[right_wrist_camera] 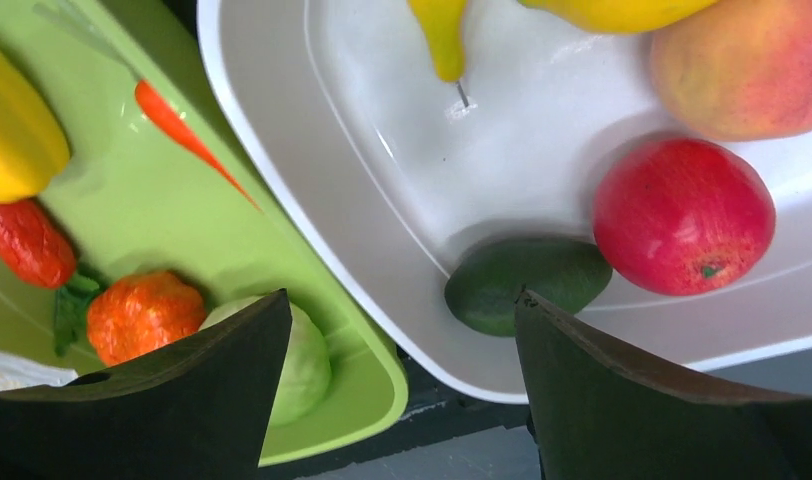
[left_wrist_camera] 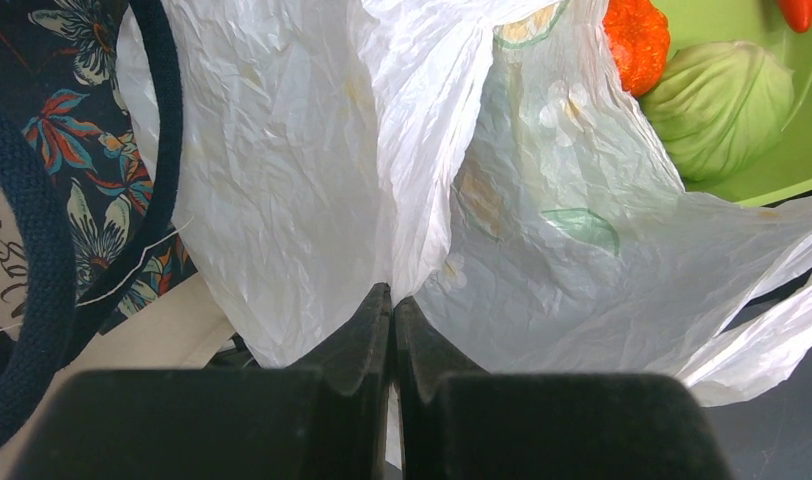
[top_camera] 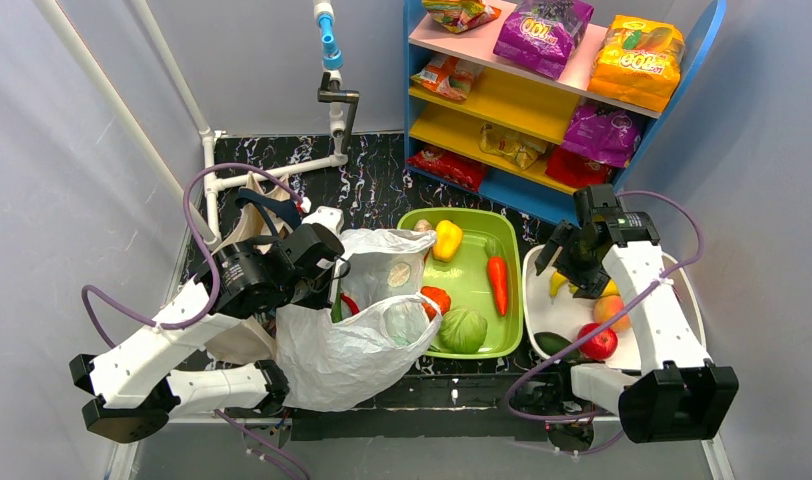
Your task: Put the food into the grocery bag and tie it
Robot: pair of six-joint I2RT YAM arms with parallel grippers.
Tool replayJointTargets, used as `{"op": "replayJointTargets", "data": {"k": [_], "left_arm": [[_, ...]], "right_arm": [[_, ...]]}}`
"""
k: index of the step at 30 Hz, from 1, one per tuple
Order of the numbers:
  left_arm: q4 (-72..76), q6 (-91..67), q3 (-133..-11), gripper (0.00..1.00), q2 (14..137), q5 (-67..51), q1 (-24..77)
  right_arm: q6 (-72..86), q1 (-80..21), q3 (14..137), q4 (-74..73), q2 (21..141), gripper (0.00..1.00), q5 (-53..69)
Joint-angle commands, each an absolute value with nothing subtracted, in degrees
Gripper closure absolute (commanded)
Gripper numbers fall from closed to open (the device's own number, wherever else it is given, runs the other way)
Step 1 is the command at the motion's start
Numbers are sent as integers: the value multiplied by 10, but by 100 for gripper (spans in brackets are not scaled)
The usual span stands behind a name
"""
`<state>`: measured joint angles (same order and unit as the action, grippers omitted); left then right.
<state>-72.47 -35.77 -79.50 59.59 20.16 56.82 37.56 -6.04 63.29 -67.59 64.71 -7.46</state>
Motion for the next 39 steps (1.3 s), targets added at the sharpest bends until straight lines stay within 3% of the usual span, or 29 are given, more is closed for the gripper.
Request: {"op": "replayJointTargets", "data": {"k": [1, 12, 24, 32, 39], "left_arm": [[-732, -358, -787, 100, 593, 216, 570], [-734, -351, -792, 100, 608, 238, 571], [-745, -330, -804, 100, 630, 253, 571], [-742, -321, -807, 100, 641, 256, 570], [-733, -319, -810, 100, 656, 258, 570]], "right_arm": [[371, -38, 602, -604, 670, 13, -66], [311, -5, 558, -490, 786, 22, -49], [271, 53, 537, -415, 871, 47, -21], [260, 53, 525, -392, 914, 52, -20], [248, 53, 515, -385, 935, 75, -18]]}}
